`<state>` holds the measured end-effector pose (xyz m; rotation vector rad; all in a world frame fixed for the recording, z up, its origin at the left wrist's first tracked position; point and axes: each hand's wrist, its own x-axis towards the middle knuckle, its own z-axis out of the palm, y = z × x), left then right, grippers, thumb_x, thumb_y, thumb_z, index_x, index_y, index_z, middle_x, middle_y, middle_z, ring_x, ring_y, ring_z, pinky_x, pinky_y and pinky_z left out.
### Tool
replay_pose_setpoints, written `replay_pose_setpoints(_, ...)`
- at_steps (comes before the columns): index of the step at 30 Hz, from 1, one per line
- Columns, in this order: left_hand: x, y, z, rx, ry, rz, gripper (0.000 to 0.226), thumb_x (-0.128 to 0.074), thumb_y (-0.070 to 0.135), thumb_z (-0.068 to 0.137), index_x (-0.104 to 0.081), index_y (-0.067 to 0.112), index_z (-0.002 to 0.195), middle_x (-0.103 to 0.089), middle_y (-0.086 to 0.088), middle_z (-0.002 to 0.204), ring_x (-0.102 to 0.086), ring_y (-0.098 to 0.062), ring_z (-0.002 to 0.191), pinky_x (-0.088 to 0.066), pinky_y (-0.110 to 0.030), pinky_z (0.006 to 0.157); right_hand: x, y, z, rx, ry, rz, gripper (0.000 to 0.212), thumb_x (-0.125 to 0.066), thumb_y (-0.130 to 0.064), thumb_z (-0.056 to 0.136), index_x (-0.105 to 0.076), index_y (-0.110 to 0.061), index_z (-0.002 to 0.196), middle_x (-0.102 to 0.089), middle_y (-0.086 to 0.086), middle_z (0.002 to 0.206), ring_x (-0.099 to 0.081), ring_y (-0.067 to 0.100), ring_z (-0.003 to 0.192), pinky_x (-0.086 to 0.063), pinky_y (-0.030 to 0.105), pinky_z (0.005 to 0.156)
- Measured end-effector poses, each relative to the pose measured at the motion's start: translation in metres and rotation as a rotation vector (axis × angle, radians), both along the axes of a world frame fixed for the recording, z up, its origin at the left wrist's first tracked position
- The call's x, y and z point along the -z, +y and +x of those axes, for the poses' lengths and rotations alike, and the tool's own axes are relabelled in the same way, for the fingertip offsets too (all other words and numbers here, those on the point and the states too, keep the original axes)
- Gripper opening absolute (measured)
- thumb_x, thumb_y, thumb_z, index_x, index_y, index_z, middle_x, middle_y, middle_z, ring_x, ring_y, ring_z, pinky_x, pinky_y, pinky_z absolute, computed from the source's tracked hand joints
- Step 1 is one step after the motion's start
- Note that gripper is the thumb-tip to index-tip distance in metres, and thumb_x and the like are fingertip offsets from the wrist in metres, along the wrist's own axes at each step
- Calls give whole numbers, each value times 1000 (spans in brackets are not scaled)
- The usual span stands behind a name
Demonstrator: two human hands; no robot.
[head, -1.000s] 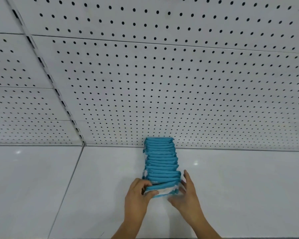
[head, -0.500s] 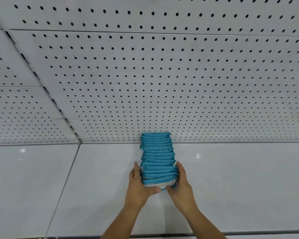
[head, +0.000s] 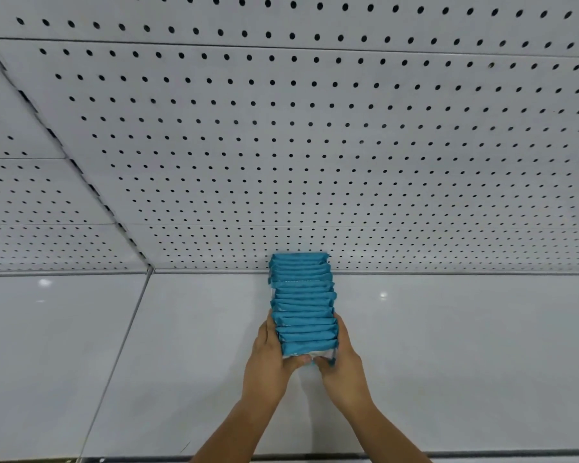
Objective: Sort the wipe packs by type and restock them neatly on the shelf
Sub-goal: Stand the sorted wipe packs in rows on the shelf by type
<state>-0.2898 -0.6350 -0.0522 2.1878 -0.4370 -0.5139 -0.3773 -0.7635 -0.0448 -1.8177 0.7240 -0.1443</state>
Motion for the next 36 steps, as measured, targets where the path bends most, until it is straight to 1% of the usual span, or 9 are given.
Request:
replay_pose_setpoints(5, -11, 3, -4, -51, 64, -51, 104, -84, 51, 70, -26, 30, 155, -43, 9, 145, -49, -5, 125, -43, -25, 102, -7, -12, -6, -69, -13, 38, 81, -68, -6, 90, -25, -42, 148, -50, -32, 130, -52, -16, 114, -43, 7, 97)
replay_pose_setpoints(8, -23, 8, -17, -119, 72, -54, 115, -86, 48, 69, -16, 26, 158, -35, 2, 153, -42, -5, 129, -39, -26, 107, -17, -22, -20, -99, -13, 60, 88, -73, -14, 88, -19, -38, 153, -38, -32, 142, -45, -9, 127, -42, 4, 95)
replay_pose_setpoints(10, -29, 15, -30, -187, 65, -42, 129, -80, 65, 61, -7, 25, 159, -26, -1, 160, -37, -12, 139, -36, -36, 115, -26, -28, -34, -100, -36, 60, 93, -75, -22, 88, -12, -37, 155, -24, -31, 147, -33, -6, 135, -33, 3, 100)
replay_pose_setpoints(12, -34, 24, -46, -260, 36, -34, 138, -72, 79, 51, -8, 24, 159, -25, -2, 161, -35, -19, 143, -36, -46, 117, -31, -34, -50, -95, -80, 61, 96, -77, -27, 86, -11, -37, 155, -20, -25, 153, -28, -2, 138, -27, 16, 112)
replay_pose_setpoints(17, -68, 32, -104, -348, 24, -216, 111, -78, 61, 63, -24, 31, 156, -37, 8, 155, -38, -8, 138, -32, -35, 117, -47, -39, -91, -149, -161, 65, 92, -78, -20, 84, -19, -38, 152, -27, -18, 157, -34, 3, 140, -27, 19, 114)
replay_pose_setpoints(21, -86, 32, -147, -258, 20, -289, 96, -74, 60, 73, -27, 38, 154, -34, 25, 150, -34, 3, 136, -29, -24, 113, -65, -33, -126, -175, -216, 79, 87, -78, -18, 84, -26, -37, 151, -36, -21, 154, -37, 0, 139, -30, 27, 118)
replay_pose_setpoints(27, -84, 30, -212, -79, 99, -291, 77, -66, 50, 88, -24, 47, 152, -32, 20, 153, -34, -2, 139, -34, -32, 113, -83, -19, -213, -107, -244, 96, 76, -72, -15, 89, -32, -36, 150, -45, -19, 147, -44, -5, 133, -36, 21, 112)
replay_pose_setpoints(34, -74, 17, -319, 145, 167, -328, 69, -67, 36, 92, -31, 41, 151, -38, 19, 151, -38, 1, 137, -30, -16, 105, -75, -8, -362, 125, -207, 51, 69, -69, -9, 89, -38, -33, 146, -51, -22, 140, -48, -10, 127, -42, 19, 104)
replay_pose_setpoints(36, -71, 7, -352, 197, 182, -335, 66, -68, 33, 92, -35, 43, 148, -41, 20, 149, -39, 2, 135, -34, -6, 95, -71, -11, -402, 191, -196, 30, 66, -68, -6, 90, -41, -33, 143, -53, -19, 138, -50, -10, 124, -44, 20, 102)
